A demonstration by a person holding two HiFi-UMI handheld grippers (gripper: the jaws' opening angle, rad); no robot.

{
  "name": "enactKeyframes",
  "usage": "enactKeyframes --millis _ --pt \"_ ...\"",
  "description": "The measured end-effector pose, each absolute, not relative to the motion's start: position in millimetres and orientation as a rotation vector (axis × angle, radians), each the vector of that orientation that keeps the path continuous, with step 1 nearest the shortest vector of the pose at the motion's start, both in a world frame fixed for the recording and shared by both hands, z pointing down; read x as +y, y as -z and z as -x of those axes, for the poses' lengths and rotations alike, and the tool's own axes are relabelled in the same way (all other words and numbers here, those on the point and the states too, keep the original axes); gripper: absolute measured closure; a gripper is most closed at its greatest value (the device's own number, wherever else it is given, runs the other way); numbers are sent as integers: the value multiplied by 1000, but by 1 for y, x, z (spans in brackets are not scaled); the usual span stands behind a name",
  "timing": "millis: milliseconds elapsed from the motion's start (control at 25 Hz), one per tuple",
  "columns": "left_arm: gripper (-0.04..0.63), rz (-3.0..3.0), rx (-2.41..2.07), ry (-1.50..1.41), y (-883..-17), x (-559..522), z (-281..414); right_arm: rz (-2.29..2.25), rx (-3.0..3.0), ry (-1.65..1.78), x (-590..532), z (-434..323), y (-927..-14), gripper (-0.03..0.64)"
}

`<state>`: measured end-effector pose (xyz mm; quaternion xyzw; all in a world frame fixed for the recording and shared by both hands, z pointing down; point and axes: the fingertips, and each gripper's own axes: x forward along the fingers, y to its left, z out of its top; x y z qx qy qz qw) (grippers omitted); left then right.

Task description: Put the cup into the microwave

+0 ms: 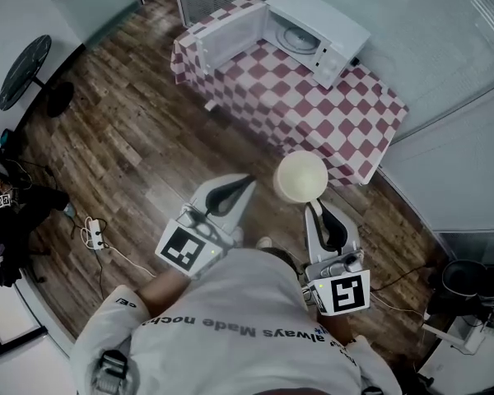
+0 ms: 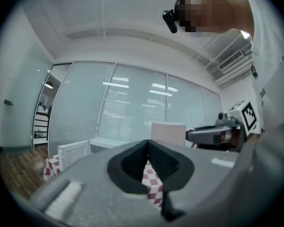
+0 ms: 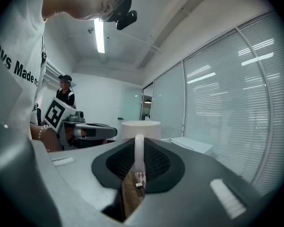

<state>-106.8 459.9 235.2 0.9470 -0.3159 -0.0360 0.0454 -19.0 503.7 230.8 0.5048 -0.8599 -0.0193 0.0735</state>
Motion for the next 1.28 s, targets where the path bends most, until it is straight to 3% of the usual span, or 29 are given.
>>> enactKeyframes --millis 680,1280 --pt "591 -2865 -929 86 -249 411 115 -1512 -2581 43 454 30 -237 575" --pt "591 -2890 -916 74 -243 298 29 -1535 -2580 58 344 -56 -235 575"
